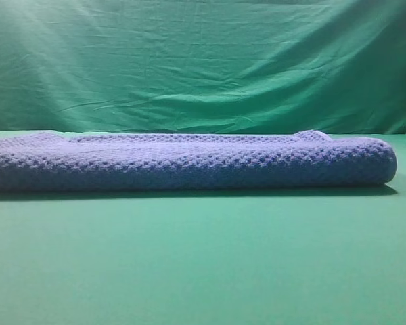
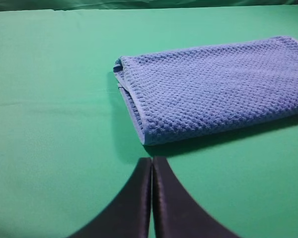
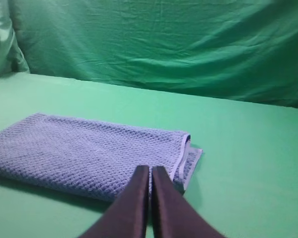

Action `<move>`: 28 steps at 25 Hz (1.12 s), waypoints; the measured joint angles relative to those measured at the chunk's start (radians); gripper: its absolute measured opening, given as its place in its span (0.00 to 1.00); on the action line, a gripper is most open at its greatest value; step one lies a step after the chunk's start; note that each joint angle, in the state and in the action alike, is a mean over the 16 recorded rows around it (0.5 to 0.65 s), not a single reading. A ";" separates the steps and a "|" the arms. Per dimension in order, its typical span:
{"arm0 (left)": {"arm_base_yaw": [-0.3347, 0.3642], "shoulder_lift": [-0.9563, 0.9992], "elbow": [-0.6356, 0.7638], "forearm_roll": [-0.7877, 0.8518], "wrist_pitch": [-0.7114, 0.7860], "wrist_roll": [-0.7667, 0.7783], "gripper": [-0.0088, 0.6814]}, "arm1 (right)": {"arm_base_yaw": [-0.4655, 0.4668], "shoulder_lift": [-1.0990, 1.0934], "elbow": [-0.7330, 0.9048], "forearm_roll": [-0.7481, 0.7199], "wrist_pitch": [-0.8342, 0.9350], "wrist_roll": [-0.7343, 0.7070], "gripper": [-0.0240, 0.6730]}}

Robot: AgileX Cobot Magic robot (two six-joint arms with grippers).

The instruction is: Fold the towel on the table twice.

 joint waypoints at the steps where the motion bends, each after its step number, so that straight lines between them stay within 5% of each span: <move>1: 0.000 0.000 0.002 -0.001 -0.001 0.000 0.01 | 0.000 0.000 0.001 -0.001 0.001 -0.005 0.03; 28: 0.000 0.000 0.005 -0.008 -0.020 0.001 0.01 | 0.000 0.000 0.231 -0.008 -0.036 -0.028 0.03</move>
